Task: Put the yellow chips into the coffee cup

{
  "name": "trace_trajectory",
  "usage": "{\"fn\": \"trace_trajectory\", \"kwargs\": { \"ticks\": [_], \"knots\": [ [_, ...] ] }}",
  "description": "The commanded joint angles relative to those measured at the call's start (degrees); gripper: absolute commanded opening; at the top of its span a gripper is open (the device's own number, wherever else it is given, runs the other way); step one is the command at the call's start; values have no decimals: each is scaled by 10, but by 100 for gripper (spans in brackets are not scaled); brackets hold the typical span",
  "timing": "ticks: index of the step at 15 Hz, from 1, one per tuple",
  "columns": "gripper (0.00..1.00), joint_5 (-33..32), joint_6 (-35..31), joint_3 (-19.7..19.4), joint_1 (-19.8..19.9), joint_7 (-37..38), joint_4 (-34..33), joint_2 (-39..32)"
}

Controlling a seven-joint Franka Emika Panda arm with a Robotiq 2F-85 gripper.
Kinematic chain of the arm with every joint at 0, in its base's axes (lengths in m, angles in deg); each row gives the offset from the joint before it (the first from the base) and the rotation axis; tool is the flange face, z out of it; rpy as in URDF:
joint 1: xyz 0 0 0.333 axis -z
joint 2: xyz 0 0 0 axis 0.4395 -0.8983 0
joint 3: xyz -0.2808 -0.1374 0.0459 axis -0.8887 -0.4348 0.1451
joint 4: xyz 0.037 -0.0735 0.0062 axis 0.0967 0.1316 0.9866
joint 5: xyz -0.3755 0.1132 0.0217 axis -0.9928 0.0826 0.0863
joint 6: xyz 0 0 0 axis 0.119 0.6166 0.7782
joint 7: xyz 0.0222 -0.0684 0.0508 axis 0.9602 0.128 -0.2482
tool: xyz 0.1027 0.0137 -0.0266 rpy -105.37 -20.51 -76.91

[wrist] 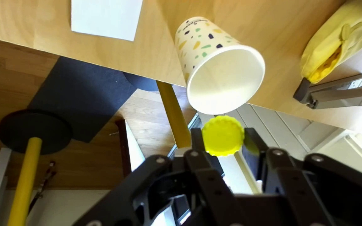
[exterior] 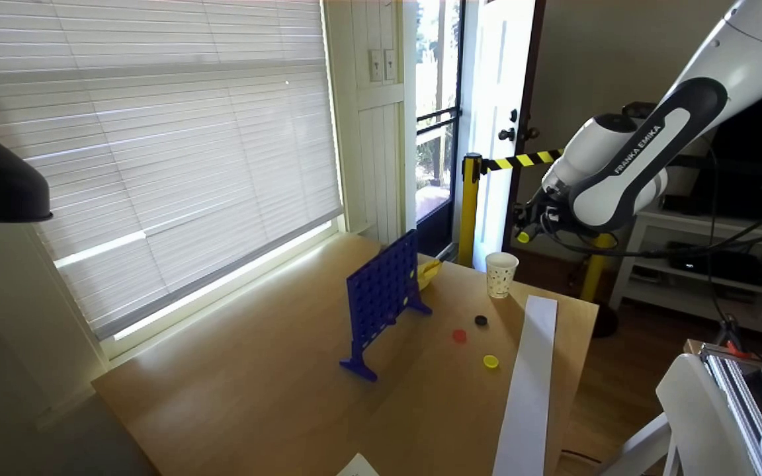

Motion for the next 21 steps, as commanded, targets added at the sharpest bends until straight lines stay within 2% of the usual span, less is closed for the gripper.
{"fn": "trace_trajectory", "kwargs": {
  "ticks": [1,7,8,11,17,18,19,21],
  "knots": [
    [11,15,-13,43,36,-11,-36,-46],
    [11,10,-17,82,84,0,-96,-125],
    [11,78,-22,88,79,-56,-103,-138],
    [11,140,-24,110,88,-99,-128,-164],
    [11,211,-8,157,103,-185,-144,-172],
    [61,218,0,170,113,-199,-143,-166],
    [63,225,1,164,106,-207,-141,-164],
    [75,234,-12,154,101,-228,-120,-140]
  ]
}}
